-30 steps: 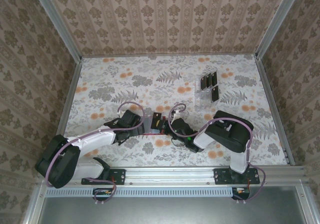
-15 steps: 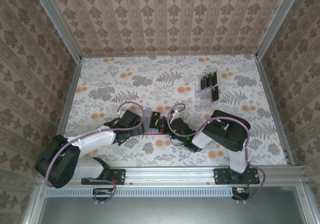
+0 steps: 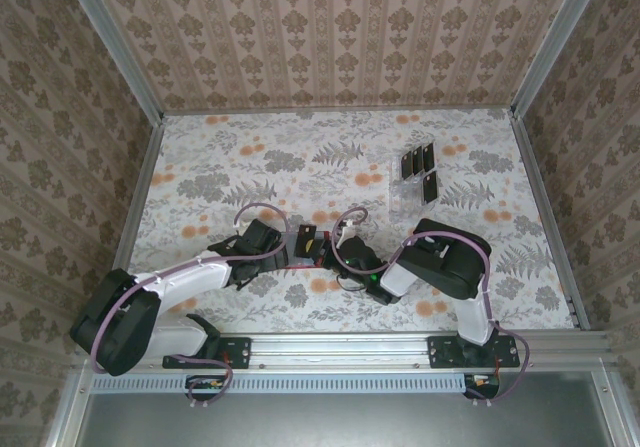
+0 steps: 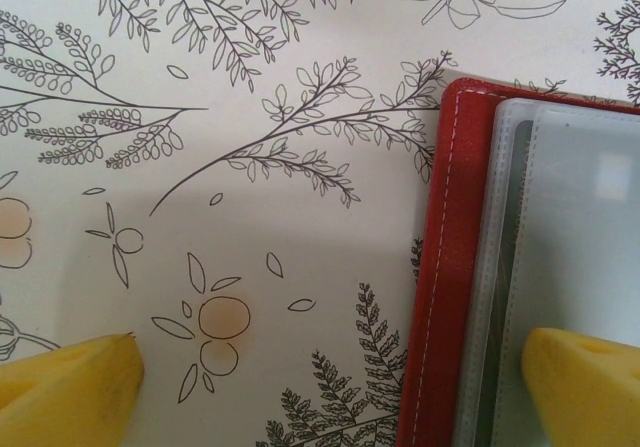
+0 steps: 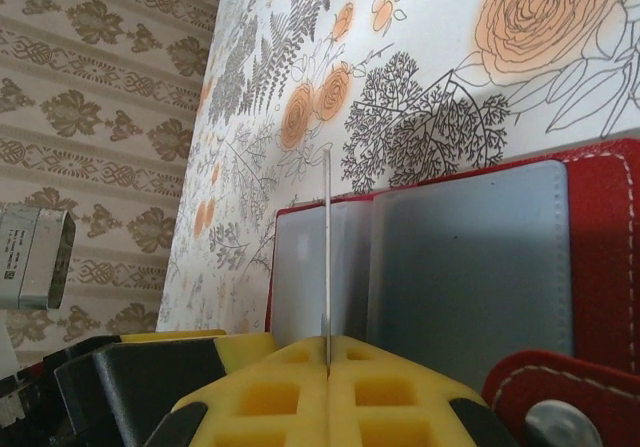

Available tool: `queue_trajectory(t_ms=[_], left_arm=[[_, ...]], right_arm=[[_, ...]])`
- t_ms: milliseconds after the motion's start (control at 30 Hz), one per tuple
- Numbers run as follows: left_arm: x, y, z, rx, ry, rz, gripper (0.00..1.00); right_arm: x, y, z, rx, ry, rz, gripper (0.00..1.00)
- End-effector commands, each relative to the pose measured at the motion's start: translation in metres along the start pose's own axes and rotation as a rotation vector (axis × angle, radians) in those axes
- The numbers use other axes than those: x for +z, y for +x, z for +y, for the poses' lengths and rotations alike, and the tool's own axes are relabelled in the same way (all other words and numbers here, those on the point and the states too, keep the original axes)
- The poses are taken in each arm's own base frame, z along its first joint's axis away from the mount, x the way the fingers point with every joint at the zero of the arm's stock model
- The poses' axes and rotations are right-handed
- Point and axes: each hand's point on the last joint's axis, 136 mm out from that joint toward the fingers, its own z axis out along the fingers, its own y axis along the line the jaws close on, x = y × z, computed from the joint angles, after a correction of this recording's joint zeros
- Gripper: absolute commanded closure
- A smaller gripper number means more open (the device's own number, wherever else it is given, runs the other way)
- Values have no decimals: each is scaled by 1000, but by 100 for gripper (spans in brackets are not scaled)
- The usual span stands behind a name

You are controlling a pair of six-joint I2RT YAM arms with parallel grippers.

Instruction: Put the credit cards into the card holder

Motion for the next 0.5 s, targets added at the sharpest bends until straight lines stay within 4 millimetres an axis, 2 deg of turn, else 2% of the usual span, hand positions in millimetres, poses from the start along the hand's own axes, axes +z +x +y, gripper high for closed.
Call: queue_trajectory(t_ms=[0,467], left_arm=[[2,28,29,23,-109,86,0],[3,28,30,24,-112,87,0]], right_arm=[[2,8,6,17,-35,26,100],[-4,24,-14,44,23,91,100]])
